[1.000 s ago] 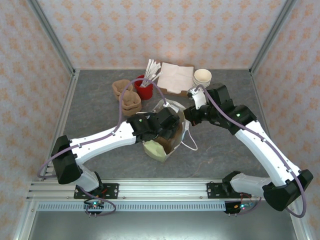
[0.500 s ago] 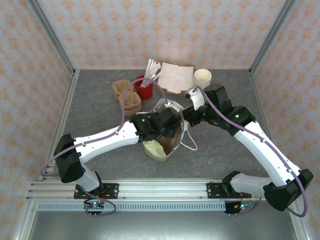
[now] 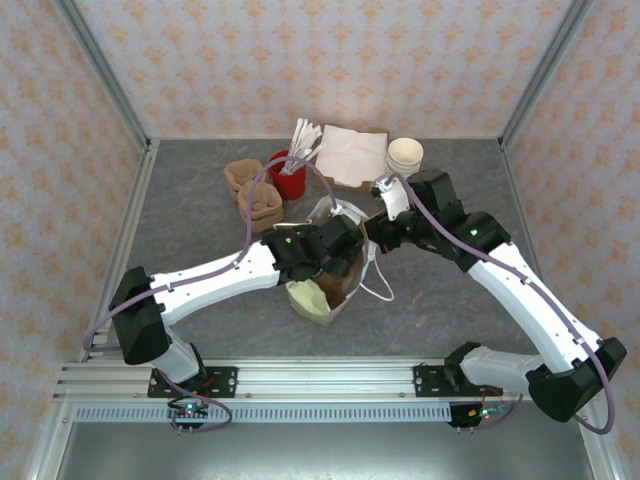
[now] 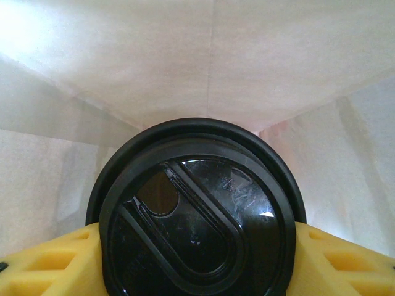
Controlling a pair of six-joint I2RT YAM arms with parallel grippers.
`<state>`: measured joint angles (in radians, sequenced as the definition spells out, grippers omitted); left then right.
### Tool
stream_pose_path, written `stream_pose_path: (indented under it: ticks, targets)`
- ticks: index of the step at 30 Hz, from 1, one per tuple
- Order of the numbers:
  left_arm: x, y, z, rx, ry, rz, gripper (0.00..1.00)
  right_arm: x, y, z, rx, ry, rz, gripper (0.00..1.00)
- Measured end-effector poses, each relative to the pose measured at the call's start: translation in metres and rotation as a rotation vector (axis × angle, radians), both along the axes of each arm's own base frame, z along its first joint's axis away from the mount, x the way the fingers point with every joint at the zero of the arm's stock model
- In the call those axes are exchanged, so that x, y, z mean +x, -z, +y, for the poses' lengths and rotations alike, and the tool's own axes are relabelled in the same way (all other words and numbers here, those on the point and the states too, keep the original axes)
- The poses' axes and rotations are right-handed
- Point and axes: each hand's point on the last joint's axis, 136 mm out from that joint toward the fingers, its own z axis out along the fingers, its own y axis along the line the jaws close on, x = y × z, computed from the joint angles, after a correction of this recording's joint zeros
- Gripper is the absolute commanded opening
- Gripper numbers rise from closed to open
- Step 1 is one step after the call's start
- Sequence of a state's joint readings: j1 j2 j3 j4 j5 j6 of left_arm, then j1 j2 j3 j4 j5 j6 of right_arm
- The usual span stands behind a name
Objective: Pack the takeout coffee
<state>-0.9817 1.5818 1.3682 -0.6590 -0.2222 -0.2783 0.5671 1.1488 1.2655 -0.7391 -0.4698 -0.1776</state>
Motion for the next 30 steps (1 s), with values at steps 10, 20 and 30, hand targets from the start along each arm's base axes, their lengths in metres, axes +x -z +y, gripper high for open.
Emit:
stream_pose_path:
  ticks: [10,20,30]
  targets:
    - [-0.006,-0.005,0.006,0.002,0.005,0.011,0.58,0.002,0.001,0.001,0.000,0.000,0.000,0.09]
    - [-0.005,-0.001,0.005,-0.001,0.005,0.028,0.57,0.003,0.000,0.002,0.004,0.000,-0.006,0.08]
    - [0.000,0.016,0.005,0.034,-0.004,0.052,0.57,0.003,0.001,0.001,0.000,0.003,-0.004,0.08]
